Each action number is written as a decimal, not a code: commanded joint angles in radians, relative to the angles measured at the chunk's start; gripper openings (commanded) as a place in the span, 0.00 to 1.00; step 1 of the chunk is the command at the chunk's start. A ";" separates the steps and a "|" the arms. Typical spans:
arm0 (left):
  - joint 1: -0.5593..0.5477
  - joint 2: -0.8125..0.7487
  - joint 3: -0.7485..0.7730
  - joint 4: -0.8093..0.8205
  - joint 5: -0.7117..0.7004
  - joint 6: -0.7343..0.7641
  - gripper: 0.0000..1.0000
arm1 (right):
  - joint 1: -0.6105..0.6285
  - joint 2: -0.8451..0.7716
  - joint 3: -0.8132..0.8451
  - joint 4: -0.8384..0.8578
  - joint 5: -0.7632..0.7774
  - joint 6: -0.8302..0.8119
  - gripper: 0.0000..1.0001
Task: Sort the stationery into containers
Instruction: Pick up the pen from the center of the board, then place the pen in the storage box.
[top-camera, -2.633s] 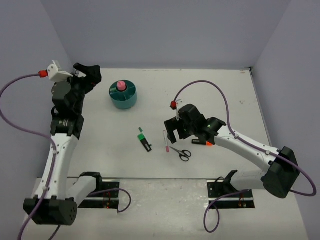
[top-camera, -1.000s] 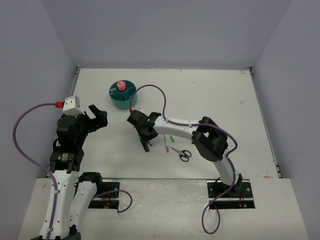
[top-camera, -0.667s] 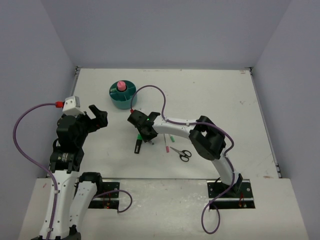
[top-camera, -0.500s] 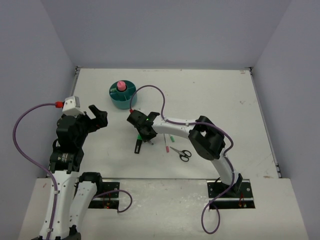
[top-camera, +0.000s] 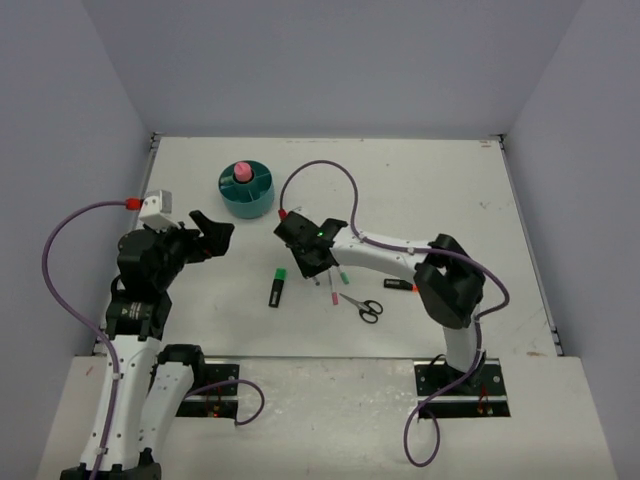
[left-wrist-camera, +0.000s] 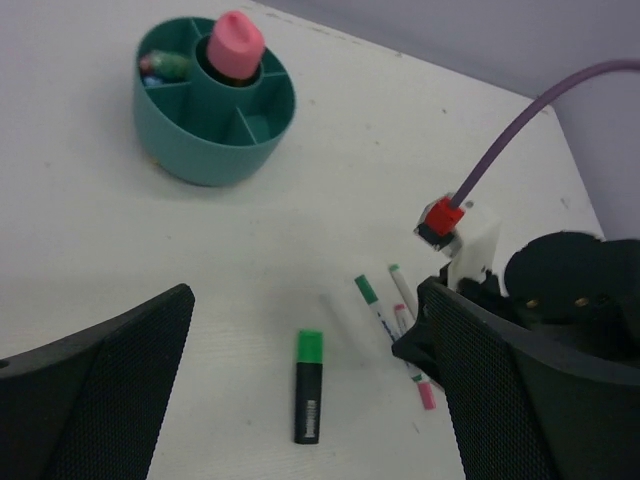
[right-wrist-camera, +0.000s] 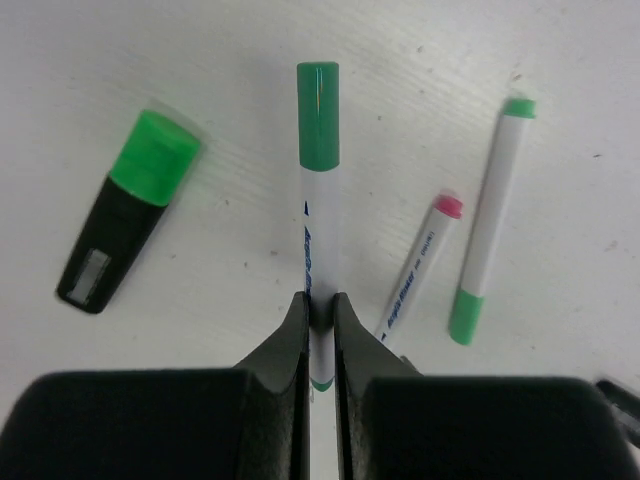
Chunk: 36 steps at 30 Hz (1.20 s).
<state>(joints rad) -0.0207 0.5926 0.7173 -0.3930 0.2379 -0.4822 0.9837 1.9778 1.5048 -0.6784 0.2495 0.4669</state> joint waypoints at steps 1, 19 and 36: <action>0.000 0.039 -0.119 0.277 0.388 -0.191 1.00 | -0.014 -0.250 -0.100 0.097 -0.012 -0.018 0.00; -0.420 0.348 -0.133 0.798 0.389 -0.409 0.85 | -0.014 -0.760 -0.428 0.401 -0.311 -0.113 0.00; -0.464 0.456 -0.031 0.797 0.317 -0.383 0.00 | -0.012 -0.779 -0.461 0.447 -0.350 -0.126 0.00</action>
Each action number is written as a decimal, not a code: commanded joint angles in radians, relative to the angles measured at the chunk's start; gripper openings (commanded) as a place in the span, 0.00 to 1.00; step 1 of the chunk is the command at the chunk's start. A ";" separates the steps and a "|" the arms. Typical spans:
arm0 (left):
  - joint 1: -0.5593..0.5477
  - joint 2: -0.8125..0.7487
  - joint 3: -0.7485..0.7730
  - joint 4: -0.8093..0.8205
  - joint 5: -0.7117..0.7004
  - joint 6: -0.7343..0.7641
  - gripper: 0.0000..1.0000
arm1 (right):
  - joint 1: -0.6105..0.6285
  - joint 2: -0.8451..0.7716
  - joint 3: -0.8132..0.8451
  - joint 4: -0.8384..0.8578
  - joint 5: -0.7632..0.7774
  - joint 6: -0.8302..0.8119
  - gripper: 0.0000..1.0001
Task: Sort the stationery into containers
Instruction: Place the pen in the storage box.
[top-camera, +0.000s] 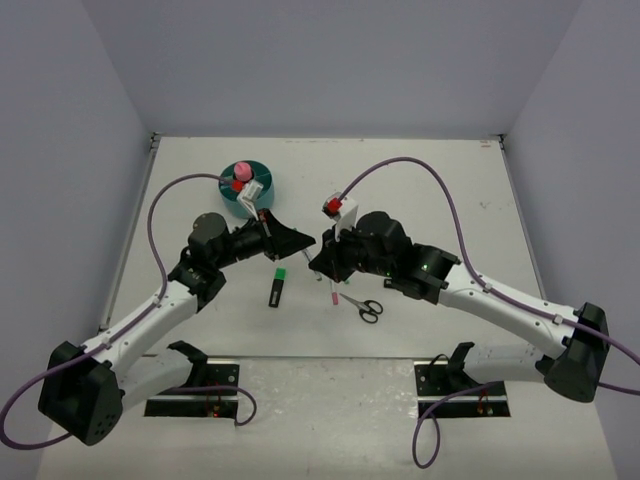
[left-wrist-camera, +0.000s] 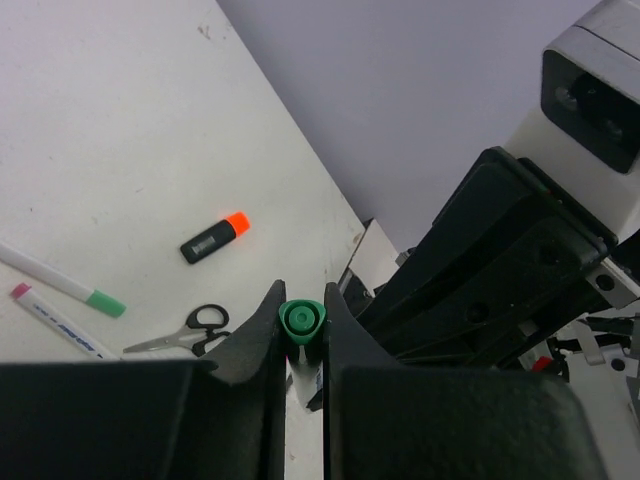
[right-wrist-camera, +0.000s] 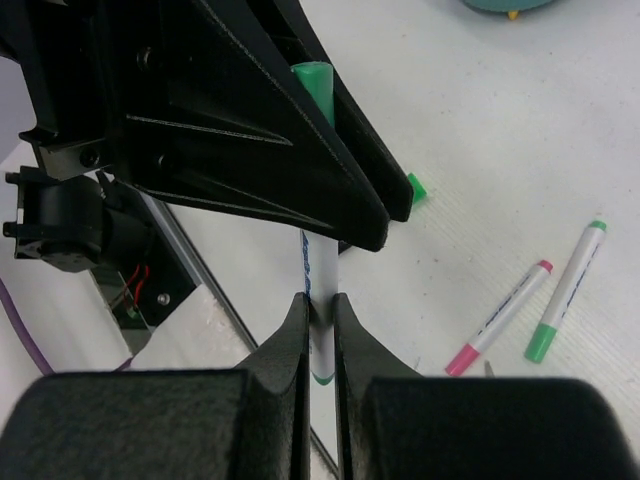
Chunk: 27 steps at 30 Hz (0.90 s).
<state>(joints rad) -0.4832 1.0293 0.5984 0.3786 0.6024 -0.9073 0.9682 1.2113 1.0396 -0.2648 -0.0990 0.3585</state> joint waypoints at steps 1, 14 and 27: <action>-0.002 0.028 0.112 -0.011 -0.060 0.057 0.00 | 0.003 -0.014 0.006 0.027 0.015 -0.013 0.07; 0.024 0.411 0.639 -0.270 -1.125 0.509 0.00 | -0.095 -0.105 -0.071 -0.109 0.467 0.114 0.99; 0.142 0.828 0.850 -0.051 -1.168 0.727 0.00 | -0.138 -0.139 -0.114 -0.106 0.436 0.095 0.99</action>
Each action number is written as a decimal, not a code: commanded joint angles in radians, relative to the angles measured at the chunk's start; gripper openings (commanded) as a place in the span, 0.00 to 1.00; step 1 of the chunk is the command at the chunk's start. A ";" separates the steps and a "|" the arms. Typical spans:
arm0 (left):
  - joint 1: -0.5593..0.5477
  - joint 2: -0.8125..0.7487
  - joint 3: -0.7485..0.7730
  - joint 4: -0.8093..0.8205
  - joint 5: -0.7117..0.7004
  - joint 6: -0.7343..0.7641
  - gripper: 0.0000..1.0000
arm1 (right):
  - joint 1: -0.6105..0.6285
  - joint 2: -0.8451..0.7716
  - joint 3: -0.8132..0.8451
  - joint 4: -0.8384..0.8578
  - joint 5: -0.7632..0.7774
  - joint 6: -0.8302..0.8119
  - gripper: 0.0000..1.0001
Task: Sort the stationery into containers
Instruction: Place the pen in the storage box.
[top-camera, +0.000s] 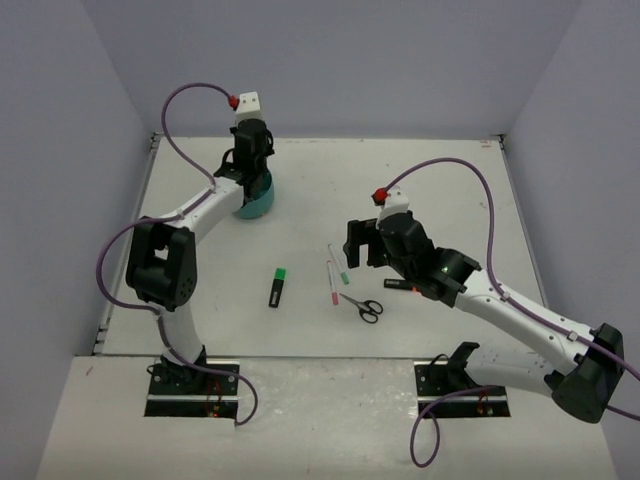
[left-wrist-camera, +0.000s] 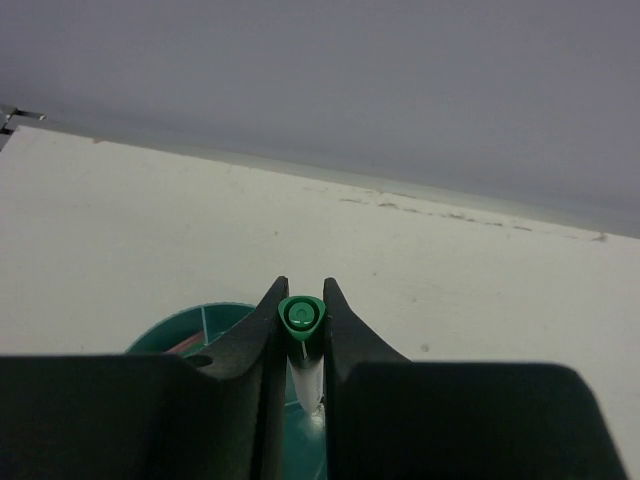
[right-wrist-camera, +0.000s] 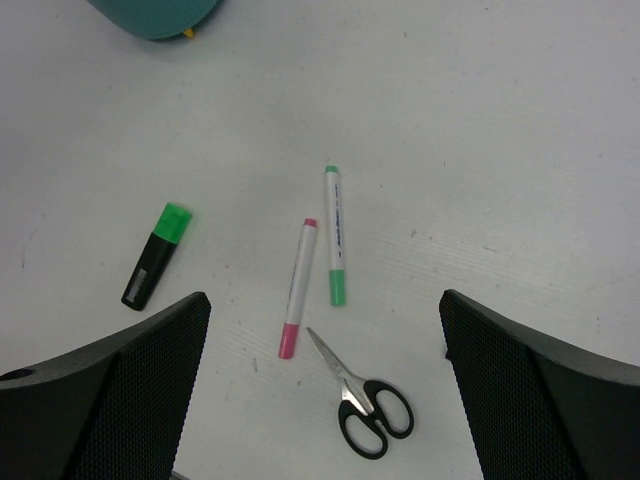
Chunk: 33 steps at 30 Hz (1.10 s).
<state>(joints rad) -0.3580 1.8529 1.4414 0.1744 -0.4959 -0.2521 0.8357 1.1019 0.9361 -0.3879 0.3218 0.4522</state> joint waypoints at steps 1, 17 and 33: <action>0.022 0.021 0.002 0.172 -0.069 0.071 0.00 | -0.006 -0.028 -0.010 0.018 0.004 0.001 0.99; 0.041 0.026 -0.157 0.259 -0.068 -0.016 0.01 | -0.013 0.021 0.000 0.029 -0.046 -0.010 0.99; 0.041 -0.149 -0.081 0.100 -0.026 -0.117 0.80 | -0.059 0.201 0.046 0.011 -0.172 -0.044 0.92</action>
<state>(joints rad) -0.3210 1.8505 1.2862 0.3362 -0.5171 -0.3125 0.8024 1.2269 0.9317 -0.3785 0.2111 0.4275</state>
